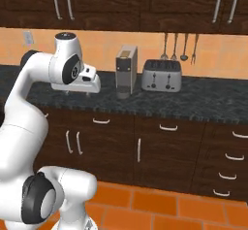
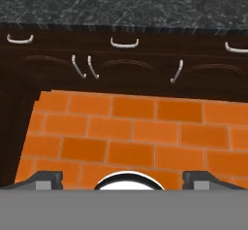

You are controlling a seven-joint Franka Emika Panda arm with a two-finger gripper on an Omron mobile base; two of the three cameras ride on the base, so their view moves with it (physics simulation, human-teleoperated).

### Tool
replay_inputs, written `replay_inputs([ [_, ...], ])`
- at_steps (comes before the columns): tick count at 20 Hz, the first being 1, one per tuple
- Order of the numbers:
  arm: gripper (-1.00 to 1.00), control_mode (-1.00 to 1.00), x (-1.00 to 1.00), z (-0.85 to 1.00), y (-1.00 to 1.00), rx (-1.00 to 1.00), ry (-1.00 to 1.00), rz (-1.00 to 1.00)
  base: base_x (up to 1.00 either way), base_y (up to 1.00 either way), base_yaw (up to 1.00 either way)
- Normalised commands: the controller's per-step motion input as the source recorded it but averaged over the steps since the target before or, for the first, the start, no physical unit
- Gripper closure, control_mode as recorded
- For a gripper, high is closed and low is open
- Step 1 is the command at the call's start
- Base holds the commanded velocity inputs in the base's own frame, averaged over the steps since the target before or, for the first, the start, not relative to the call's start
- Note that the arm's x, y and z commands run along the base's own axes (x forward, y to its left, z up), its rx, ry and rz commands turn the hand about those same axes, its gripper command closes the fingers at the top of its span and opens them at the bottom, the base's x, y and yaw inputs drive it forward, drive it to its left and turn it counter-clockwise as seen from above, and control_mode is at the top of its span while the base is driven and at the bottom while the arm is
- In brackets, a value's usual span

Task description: Navigate to the coffee machine.

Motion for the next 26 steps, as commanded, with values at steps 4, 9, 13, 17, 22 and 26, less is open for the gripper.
replay_inputs([
  [4, -1.00, 1.00, 0.00, 0.00, 0.00, 0.00, 0.00, 0.00, 0.00, -0.09, -0.09],
  [9, -1.00, 1.00, 0.00, 0.00, 0.00, 0.00, 0.00, 0.00, 0.50, 0.00, 0.00],
  [13, -1.00, 1.00, 0.00, 0.00, 0.00, 0.00, 0.00, 0.00, 0.89, 0.00, 0.00],
  [17, -1.00, 1.00, 0.00, 0.00, 0.00, 0.00, 0.00, 0.00, 0.35, -0.36, 0.00],
  [22, -1.00, 1.00, 0.00, 0.00, 0.00, 0.00, 0.00, 0.00, 0.02, -0.41, 0.00],
  [26, -1.00, 1.00, 0.00, 0.00, 0.00, 0.00, 0.00, 0.00, 0.21, 0.05, -0.01],
])
